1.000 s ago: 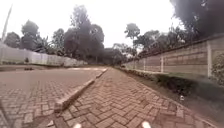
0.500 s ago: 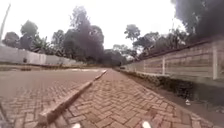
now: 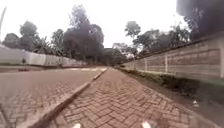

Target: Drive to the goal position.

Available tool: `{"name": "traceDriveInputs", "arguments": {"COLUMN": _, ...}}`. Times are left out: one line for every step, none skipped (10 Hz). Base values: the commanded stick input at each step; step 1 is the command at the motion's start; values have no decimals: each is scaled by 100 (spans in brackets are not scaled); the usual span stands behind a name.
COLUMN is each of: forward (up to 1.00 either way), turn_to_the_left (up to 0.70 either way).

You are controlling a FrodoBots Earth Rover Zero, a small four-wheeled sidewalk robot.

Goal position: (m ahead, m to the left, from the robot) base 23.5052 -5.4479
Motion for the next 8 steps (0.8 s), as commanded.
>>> {"name": "traceDriveInputs", "arguments": {"forward": 70, "turn_to_the_left": -12}}
{"name": "traceDriveInputs", "arguments": {"forward": 70, "turn_to_the_left": -2}}
{"name": "traceDriveInputs", "arguments": {"forward": 70, "turn_to_the_left": 12}}
{"name": "traceDriveInputs", "arguments": {"forward": 70, "turn_to_the_left": 6}}
{"name": "traceDriveInputs", "arguments": {"forward": 70, "turn_to_the_left": 0}}
{"name": "traceDriveInputs", "arguments": {"forward": 70, "turn_to_the_left": 0}}
{"name": "traceDriveInputs", "arguments": {"forward": 70, "turn_to_the_left": 0}}
{"name": "traceDriveInputs", "arguments": {"forward": 70, "turn_to_the_left": 0}}
